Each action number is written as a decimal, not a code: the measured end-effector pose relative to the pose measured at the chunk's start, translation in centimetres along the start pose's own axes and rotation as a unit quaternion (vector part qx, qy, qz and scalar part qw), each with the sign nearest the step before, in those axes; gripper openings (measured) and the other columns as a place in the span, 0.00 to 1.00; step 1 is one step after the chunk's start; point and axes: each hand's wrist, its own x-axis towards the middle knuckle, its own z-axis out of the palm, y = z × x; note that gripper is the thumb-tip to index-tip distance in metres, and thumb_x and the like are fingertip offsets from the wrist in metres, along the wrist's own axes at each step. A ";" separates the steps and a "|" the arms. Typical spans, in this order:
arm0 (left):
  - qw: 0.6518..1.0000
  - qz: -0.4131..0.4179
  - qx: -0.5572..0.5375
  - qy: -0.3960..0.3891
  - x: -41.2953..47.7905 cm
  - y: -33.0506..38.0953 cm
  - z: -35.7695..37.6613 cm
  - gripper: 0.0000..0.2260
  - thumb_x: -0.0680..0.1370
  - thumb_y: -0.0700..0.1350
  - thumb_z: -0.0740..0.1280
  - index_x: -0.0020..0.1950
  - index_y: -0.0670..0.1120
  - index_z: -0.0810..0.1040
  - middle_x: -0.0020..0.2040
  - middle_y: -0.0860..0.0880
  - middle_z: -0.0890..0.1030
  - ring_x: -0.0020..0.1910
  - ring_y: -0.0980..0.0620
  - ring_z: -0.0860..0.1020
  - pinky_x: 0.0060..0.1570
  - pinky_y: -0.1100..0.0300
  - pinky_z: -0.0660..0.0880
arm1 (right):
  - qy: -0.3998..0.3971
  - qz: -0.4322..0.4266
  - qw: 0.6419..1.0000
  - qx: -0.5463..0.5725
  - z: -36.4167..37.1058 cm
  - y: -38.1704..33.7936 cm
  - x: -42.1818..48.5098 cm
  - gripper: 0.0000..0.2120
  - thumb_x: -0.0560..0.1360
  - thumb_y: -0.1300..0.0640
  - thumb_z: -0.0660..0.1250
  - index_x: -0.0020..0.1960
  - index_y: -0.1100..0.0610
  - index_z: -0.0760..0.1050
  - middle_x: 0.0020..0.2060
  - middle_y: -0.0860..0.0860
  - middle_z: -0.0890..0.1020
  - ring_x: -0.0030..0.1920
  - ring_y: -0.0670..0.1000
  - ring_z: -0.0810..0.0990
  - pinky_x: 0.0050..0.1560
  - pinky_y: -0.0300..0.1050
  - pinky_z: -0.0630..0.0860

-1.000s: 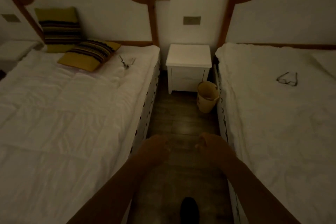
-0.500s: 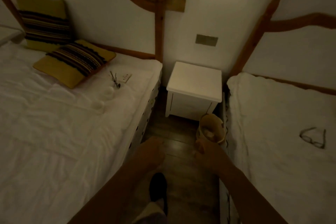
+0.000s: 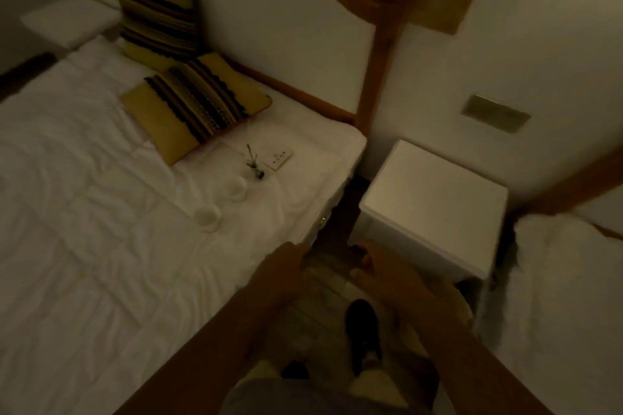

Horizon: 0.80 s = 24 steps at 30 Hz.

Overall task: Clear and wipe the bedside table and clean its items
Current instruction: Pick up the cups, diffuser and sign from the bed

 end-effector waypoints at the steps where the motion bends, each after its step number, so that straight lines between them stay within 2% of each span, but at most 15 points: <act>1: 0.999 -0.020 -0.017 0.022 1.1 -0.3 -0.7 0.24 0.80 0.52 0.61 0.75 0.48 0.64 0.73 0.46 0.67 0.71 0.48 0.67 0.70 0.56 0.62 | -0.015 -0.017 1.000 0.002 -0.4 -0.4 2.7 0.34 0.76 0.42 0.65 0.76 0.50 0.57 0.68 0.52 0.72 0.62 0.49 0.73 0.59 0.41 0.69; 4: 0.989 -0.094 -0.075 0.082 2.4 -1.9 -2.2 0.23 0.80 0.52 0.63 0.73 0.47 0.66 0.71 0.48 0.67 0.68 0.50 0.69 0.68 0.58 0.65 | -0.068 -0.068 0.995 -0.008 -1.1 -3.1 9.7 0.35 0.75 0.43 0.67 0.77 0.50 0.56 0.68 0.52 0.72 0.62 0.53 0.75 0.62 0.49 0.74; 9: 0.946 -0.228 -0.166 0.159 2.9 -5.6 -4.1 0.23 0.79 0.52 0.64 0.73 0.49 0.66 0.69 0.47 0.72 0.65 0.48 0.72 0.66 0.54 0.69 | -0.154 -0.171 0.973 -0.030 -0.3 -10.2 18.1 0.33 0.74 0.47 0.69 0.74 0.51 0.59 0.63 0.54 0.74 0.53 0.48 0.76 0.50 0.43 0.74; 11: 0.927 -0.264 -0.193 0.185 3.5 -7.6 -4.7 0.24 0.79 0.52 0.65 0.73 0.49 0.66 0.66 0.47 0.74 0.63 0.48 0.74 0.64 0.54 0.71 | -0.172 -0.200 0.963 -0.051 1.0 -12.8 20.8 0.34 0.73 0.47 0.70 0.74 0.51 0.60 0.63 0.54 0.75 0.54 0.50 0.76 0.53 0.44 0.74; 14: 0.904 -0.298 -0.219 0.215 5.4 -11.2 -5.1 0.24 0.78 0.52 0.66 0.73 0.49 0.66 0.66 0.47 0.75 0.63 0.48 0.75 0.64 0.53 0.72 | -0.197 -0.218 0.953 -0.067 3.9 -15.7 24.7 0.35 0.73 0.48 0.70 0.75 0.52 0.58 0.65 0.56 0.72 0.61 0.54 0.75 0.60 0.48 0.74; 17: 0.897 -0.312 -0.217 0.227 8.6 -15.9 -4.6 0.26 0.77 0.51 0.68 0.73 0.48 0.66 0.68 0.46 0.72 0.65 0.48 0.73 0.65 0.55 0.71 | -0.185 -0.209 0.957 -0.073 7.7 -17.4 29.9 0.38 0.72 0.48 0.71 0.75 0.53 0.56 0.67 0.57 0.68 0.63 0.57 0.73 0.63 0.55 0.74; 21: 0.897 -0.317 -0.211 0.223 13.3 -22.6 -3.3 0.35 0.74 0.50 0.71 0.76 0.46 0.59 0.74 0.44 0.63 0.69 0.44 0.69 0.66 0.50 0.72 | -0.143 -0.202 0.965 -0.089 13.5 -17.6 36.4 0.42 0.72 0.47 0.72 0.77 0.54 0.53 0.70 0.57 0.63 0.67 0.58 0.70 0.61 0.48 0.71; 24: 0.895 -0.330 -0.197 0.226 16.7 -26.9 -2.0 0.42 0.73 0.49 0.73 0.78 0.47 0.51 0.77 0.42 0.54 0.72 0.40 0.65 0.66 0.47 0.70 | -0.117 -0.175 0.976 -0.063 17.6 -17.2 39.6 0.46 0.70 0.49 0.74 0.77 0.53 0.48 0.73 0.58 0.59 0.70 0.59 0.66 0.65 0.51 0.70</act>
